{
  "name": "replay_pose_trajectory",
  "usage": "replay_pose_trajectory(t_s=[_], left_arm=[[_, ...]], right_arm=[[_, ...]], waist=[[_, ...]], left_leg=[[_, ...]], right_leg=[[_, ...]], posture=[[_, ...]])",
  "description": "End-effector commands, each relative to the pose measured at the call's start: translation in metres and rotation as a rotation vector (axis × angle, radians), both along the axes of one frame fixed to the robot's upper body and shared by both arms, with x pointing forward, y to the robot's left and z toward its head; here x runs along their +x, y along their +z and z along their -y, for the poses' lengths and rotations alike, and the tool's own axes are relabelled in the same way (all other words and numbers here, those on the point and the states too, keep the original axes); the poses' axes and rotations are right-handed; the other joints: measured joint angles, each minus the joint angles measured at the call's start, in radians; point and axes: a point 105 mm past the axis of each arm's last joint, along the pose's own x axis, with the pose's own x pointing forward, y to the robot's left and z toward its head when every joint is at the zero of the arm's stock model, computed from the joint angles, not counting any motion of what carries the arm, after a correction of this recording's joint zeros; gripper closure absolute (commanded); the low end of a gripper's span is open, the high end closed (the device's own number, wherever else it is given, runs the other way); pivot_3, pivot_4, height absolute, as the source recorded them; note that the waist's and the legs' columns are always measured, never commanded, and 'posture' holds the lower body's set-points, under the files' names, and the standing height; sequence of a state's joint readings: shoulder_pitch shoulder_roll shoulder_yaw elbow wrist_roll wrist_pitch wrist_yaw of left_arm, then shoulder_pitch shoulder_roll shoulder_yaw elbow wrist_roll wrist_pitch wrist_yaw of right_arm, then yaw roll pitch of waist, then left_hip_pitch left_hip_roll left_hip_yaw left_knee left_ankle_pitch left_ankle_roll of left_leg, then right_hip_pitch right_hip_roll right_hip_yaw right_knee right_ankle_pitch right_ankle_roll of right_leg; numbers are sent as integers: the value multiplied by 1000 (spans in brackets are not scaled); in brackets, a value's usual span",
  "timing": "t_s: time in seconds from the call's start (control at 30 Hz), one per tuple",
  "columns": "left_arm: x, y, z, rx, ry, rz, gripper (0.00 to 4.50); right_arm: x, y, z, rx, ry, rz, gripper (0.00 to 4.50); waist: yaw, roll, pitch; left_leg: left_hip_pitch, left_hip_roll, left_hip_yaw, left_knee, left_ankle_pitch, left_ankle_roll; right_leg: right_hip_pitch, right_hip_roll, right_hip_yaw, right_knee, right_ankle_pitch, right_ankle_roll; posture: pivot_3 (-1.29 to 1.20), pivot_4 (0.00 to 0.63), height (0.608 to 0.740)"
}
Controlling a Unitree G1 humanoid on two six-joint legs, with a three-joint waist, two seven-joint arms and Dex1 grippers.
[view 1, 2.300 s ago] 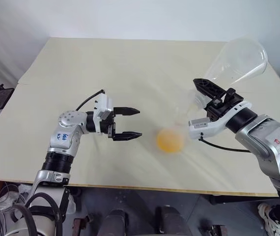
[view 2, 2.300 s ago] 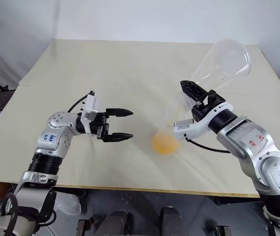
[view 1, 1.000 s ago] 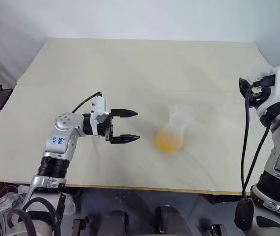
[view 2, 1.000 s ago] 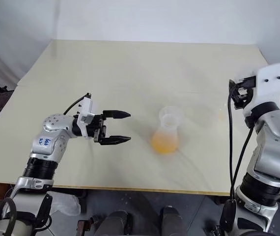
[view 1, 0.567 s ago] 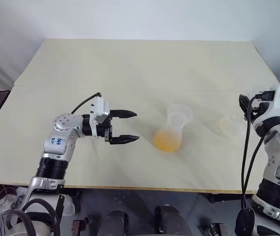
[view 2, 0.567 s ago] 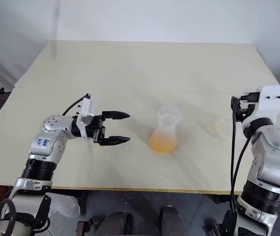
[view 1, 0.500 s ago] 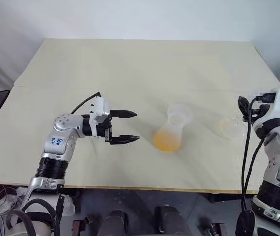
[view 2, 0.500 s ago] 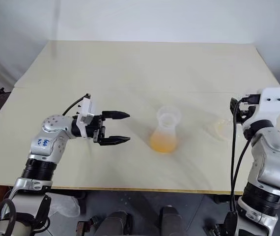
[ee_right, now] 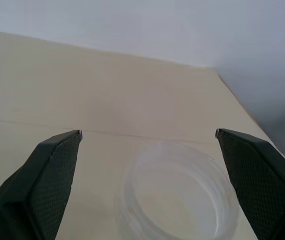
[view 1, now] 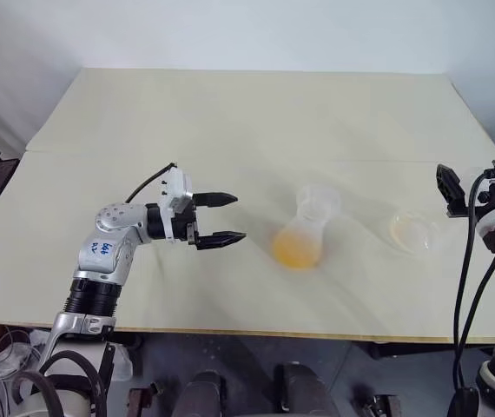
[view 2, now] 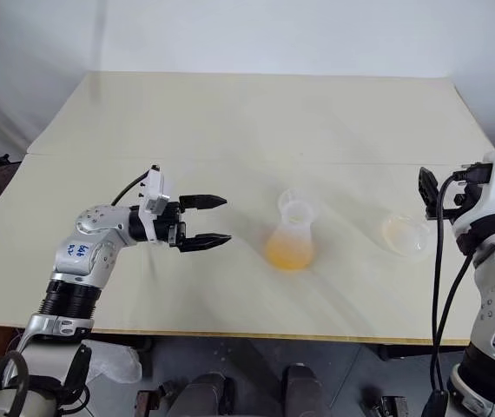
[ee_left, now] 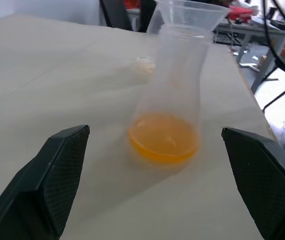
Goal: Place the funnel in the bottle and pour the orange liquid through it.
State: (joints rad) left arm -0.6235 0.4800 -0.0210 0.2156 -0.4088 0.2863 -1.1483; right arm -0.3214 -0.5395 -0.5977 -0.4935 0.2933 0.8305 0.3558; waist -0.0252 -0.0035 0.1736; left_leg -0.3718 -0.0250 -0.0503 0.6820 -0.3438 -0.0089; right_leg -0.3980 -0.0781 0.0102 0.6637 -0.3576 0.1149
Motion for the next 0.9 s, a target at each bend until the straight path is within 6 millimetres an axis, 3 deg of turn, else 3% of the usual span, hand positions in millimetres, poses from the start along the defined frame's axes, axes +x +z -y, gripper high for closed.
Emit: replay_pose_trajectory(t_s=[0.03, 0.2, 0.27, 0.37, 0.43, 0.73, 0.9], left_arm=[[1, 9, 1, -18, 0, 19, 0], [-3, 15, -6, -62, -12, 23, 0], [-2, 14, -13, -60, 3, 23, 0], [-8, 8, -42, -38, 62, 26, 0], [-10, 7, -47, -36, 84, 24, 0], [-31, -10, -70, -36, 158, -14, 0], [-37, -4, -76, -61, 178, 31, 0]], right_arm=[[-13, 27, -6, -23, 50, 109, 16], [-33, 34, -40, -38, 332, 97, 16], [-39, 34, -43, -55, 392, 79, 16], [-63, 33, -49, -154, 573, 48, 16], [-72, 26, -48, -168, 646, 9, 16], [-93, -55, -33, -232, 850, -285, 16], [-84, -74, -28, -254, 859, -294, 16]], waist=[[0, 0, 0], [1, 0, 0], [1, 0, 0], [3, 0, 0], [1, 0, 0], [24, -1, 0], [24, -1, 0]], left_leg=[[0, 0, 0, 0, 0, 0], [0, 0, 0, 0, 0, 0], [0, 0, 0, 0, 0, 0], [0, 0, 0, -1, 0, 1], [0, 1, -1, -2, 0, 1], [2, 1, 0, 0, -1, 3], [3, 1, 0, 0, -1, 2]], right_leg=[[0, 0, 0, 0, 0, 0], [0, 0, 0, 0, 0, 0], [1, 0, -1, -1, 0, 0], [2, 0, -1, -3, 0, 0], [2, 0, -1, -4, 0, 0], [5, -1, -1, -6, 0, 0], [5, -1, -1, -9, 0, 0]], posture=[[0, 150, 740], [0, 150, 740], [0, 150, 740], [0, 150, 740], [0, 150, 740], [0, 150, 740], [0, 150, 740]])
